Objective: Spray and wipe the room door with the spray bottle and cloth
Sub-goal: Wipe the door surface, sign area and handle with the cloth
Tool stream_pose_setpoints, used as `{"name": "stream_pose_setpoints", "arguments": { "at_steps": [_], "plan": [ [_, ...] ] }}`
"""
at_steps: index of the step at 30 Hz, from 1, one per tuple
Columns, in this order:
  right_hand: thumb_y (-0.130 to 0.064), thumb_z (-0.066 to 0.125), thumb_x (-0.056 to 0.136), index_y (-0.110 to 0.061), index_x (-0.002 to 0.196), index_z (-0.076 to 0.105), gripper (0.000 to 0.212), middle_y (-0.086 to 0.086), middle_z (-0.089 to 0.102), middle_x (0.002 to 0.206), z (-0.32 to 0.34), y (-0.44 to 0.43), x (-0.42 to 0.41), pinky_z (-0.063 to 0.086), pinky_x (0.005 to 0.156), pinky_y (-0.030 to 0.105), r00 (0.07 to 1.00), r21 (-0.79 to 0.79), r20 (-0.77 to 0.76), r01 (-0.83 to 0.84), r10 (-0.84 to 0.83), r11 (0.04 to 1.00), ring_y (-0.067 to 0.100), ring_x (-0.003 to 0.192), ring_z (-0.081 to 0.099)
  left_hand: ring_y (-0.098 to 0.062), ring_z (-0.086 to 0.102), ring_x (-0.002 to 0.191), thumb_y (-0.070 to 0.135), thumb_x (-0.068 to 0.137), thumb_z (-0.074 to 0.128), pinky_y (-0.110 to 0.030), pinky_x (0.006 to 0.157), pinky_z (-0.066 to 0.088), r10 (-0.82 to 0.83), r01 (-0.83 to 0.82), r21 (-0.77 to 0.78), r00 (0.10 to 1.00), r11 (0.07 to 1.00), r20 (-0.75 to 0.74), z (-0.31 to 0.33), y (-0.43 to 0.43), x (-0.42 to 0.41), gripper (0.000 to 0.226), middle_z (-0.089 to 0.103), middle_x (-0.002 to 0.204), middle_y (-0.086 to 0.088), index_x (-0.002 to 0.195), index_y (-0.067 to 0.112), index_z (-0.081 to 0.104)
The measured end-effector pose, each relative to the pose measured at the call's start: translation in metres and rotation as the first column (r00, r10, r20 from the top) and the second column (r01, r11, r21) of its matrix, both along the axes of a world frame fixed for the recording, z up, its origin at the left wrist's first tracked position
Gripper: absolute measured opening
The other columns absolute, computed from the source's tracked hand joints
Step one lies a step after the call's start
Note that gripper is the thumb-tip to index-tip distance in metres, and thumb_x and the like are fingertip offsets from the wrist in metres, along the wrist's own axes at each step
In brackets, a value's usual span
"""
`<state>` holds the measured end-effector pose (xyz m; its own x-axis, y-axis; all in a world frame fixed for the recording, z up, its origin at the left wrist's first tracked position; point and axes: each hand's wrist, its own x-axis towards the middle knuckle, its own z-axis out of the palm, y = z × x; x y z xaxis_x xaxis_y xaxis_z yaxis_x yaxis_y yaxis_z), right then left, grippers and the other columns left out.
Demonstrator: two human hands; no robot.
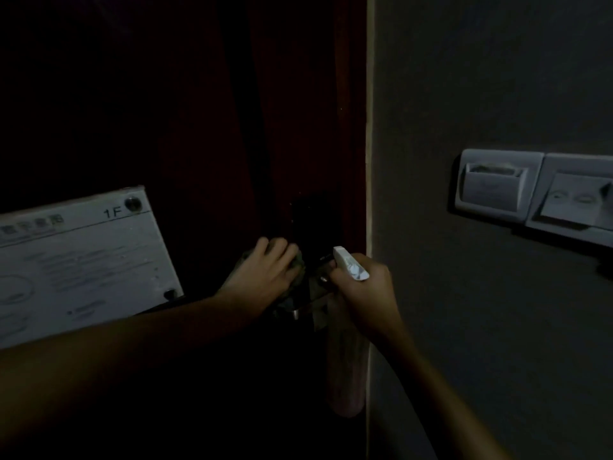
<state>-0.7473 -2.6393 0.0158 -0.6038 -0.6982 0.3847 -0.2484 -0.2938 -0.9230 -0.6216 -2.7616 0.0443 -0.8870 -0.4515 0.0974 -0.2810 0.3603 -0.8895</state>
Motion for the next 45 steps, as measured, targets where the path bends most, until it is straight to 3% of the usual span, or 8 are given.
{"name": "stream_pose_setpoints", "arguments": {
  "at_steps": [3,11,22,27,31,37,40,45],
  "plan": [
    [-0.007,0.063,0.082,-0.013,0.058,0.05,0.028,-0.007,0.049,0.051,0.004,-0.003,0.006,0.039,0.053,0.032,0.999,0.009,-0.036,0.007,-0.007,1.0,0.01,0.053,0.047,-0.039,0.025,0.12,0.042,0.087,0.061,-0.051,0.089,0.029,-0.037,0.031,-0.067,0.995,0.997,-0.097,0.041,-0.002,-0.002,0.068,0.025,0.138,-0.019,0.148,0.026,0.035],
    [-0.018,0.061,0.078,0.003,0.074,0.058,0.021,0.021,0.06,0.068,0.012,-0.004,0.014,0.045,0.057,0.037,0.998,-0.021,-0.058,-0.018,0.017,1.0,0.018,0.06,0.054,-0.045,0.032,0.122,0.053,0.08,0.063,-0.055,0.092,0.037,-0.001,-0.05,-0.095,0.879,0.994,-0.477,0.126,0.001,0.0,0.091,0.025,0.142,-0.02,0.153,0.024,0.017],
    [-0.008,0.062,0.082,-0.005,0.069,0.058,0.014,0.004,0.058,0.064,0.024,0.005,0.001,0.045,0.055,0.03,0.997,0.01,-0.074,0.026,-0.025,1.0,0.012,0.059,0.054,-0.042,0.039,0.124,0.036,0.077,0.073,-0.052,0.091,0.038,-0.384,0.305,-0.238,0.651,0.922,-0.655,0.205,-0.002,-0.029,0.07,0.037,0.143,-0.021,0.134,0.005,0.046],
    [-0.015,0.061,0.081,-0.006,0.069,0.057,0.015,0.015,0.059,0.065,0.03,-0.003,-0.001,0.047,0.057,0.037,0.999,-0.014,-0.053,0.013,-0.013,1.0,0.019,0.06,0.057,-0.034,0.051,0.11,0.042,0.078,0.071,-0.043,0.087,0.041,-0.445,0.419,-0.161,0.778,0.894,-0.443,0.189,-0.026,-0.067,0.064,0.051,0.128,-0.017,0.129,0.008,0.052],
    [-0.02,0.06,0.077,-0.001,0.072,0.056,0.02,0.022,0.062,0.069,0.032,-0.009,-0.003,0.05,0.057,0.043,0.997,-0.039,-0.059,0.041,-0.044,0.998,0.03,0.061,0.06,-0.028,0.054,0.112,0.045,0.08,0.065,-0.04,0.09,0.043,-0.507,0.56,0.088,0.798,0.824,-0.327,0.149,-0.041,-0.07,0.059,0.056,0.129,-0.011,0.129,0.013,0.056],
    [-0.017,0.062,0.078,-0.008,0.062,0.052,0.021,0.002,0.053,0.057,0.024,-0.002,-0.007,0.041,0.056,0.036,0.997,-0.035,-0.049,0.058,-0.059,0.998,0.014,0.057,0.052,-0.027,0.061,0.104,0.048,0.076,0.068,-0.038,0.087,0.046,-0.402,0.639,0.269,0.701,0.721,-0.589,0.101,-0.044,-0.047,0.068,0.061,0.118,-0.009,0.132,0.012,0.055],
    [-0.013,0.064,0.079,-0.004,0.063,0.053,0.021,0.01,0.054,0.058,0.02,0.006,-0.006,0.041,0.056,0.037,0.998,-0.053,-0.035,0.049,-0.051,0.997,0.016,0.058,0.052,-0.029,0.059,0.109,0.038,0.075,0.076,-0.041,0.092,0.044,-0.354,0.646,0.26,0.66,0.718,-0.663,0.081,-0.033,-0.041,0.068,0.057,0.124,-0.011,0.133,0.014,0.052],
    [-0.013,0.064,0.082,-0.02,0.058,0.052,0.028,-0.008,0.055,0.052,0.019,0.014,0.0,0.041,0.055,0.031,0.999,-0.009,-0.034,0.041,-0.042,0.999,0.006,0.054,0.051,-0.033,0.045,0.134,0.018,0.075,0.075,-0.045,0.109,0.037,-0.386,0.591,0.207,0.714,0.78,-0.584,0.019,-0.033,-0.005,0.069,0.045,0.148,-0.017,0.139,0.012,0.049]
  ]
}}
